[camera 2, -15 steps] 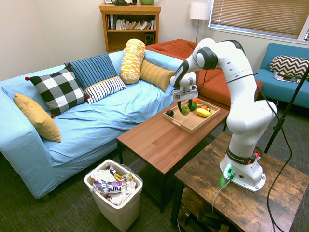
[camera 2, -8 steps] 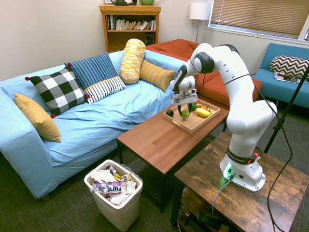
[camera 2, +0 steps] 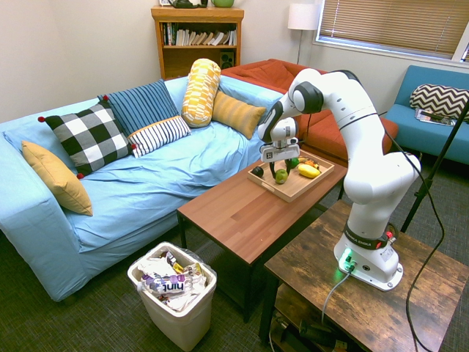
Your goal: Put the apple in the tray
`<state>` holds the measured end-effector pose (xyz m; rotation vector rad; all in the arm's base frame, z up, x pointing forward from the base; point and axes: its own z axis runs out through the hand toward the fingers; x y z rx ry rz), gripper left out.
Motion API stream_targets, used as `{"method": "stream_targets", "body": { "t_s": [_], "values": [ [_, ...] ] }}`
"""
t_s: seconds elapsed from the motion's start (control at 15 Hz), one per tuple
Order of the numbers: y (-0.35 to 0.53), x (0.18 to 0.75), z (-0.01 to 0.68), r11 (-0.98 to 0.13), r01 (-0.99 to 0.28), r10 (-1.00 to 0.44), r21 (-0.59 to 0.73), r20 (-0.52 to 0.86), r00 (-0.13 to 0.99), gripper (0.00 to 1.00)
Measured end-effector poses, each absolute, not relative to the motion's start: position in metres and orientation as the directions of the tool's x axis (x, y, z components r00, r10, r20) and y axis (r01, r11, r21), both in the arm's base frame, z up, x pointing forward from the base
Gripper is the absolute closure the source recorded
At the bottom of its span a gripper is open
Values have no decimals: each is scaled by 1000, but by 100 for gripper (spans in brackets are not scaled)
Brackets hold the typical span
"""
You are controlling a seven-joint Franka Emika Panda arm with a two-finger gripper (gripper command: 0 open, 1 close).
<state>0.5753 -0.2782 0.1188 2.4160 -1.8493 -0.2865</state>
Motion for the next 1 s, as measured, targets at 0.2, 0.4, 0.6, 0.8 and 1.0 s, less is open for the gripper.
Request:
{"method": "stream_targets", "body": {
  "t_s": [0.2,0.4,0.6,0.8,1.0],
  "values": [
    [-278,576,119,-272,-947,-961,174,-102,257,0],
    [-281,579,129,-281,-946,-959,160,-94,268,0],
    [-286,582,152,-283,-950,-959,133,-77,274,0],
    [-285,579,204,-282,-956,-959,82,-54,279,0],
    [-280,569,257,-288,-956,-958,52,-36,286,0]
  ]
}}
